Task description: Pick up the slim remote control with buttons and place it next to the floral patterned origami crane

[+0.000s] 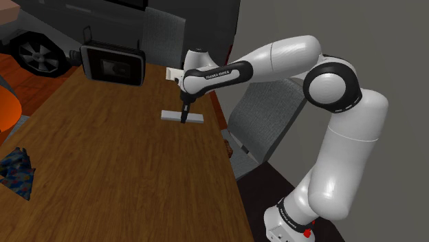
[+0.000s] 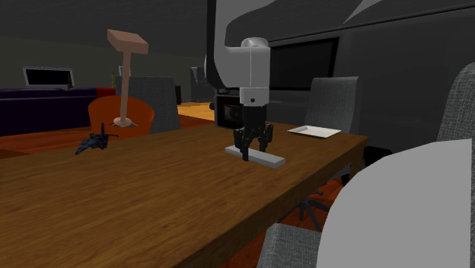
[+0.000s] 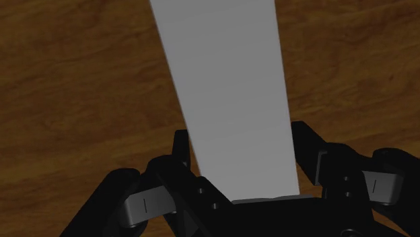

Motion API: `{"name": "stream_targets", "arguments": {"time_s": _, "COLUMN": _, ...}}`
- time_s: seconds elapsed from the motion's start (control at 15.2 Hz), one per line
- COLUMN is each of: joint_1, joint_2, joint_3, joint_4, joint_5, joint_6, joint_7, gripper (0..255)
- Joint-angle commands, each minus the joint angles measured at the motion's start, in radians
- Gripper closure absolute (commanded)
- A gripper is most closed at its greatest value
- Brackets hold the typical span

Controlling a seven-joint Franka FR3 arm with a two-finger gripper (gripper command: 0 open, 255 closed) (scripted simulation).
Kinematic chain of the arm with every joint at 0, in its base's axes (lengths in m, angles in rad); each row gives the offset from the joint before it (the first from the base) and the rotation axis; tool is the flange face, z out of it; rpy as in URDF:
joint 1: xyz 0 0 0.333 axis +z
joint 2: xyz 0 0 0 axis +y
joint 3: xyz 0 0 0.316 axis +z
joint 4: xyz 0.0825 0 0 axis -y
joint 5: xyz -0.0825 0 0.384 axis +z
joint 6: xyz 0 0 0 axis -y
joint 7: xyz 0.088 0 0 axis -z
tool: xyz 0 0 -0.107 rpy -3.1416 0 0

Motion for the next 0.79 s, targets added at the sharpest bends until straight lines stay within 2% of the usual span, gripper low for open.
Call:
{"name": "stream_targets", "arguments": {"time_s": 0.0, "joint_1": 0.0, "joint_2": 0.001, "joint_3": 0.0, "joint_4": 0.0, "joint_5": 0.0, "joint_6": 0.0, "joint_7": 0.0, "gripper": 255}}
{"name": "stream_targets", "arguments": {"time_s": 0.53, "joint_1": 0.0, "joint_2": 0.001, "joint_3": 0.0, "joint_4": -0.001, "joint_5": 0.0, "joint_6": 0.0, "joint_7": 0.0, "gripper": 255}}
{"name": "stream_targets", "arguments": {"time_s": 0.73, "joint_1": 0.0, "joint_2": -0.02, "joint_3": 0.001, "joint_4": 0.012, "joint_5": 0.001, "joint_6": -0.034, "joint_7": -0.001, "gripper": 255}}
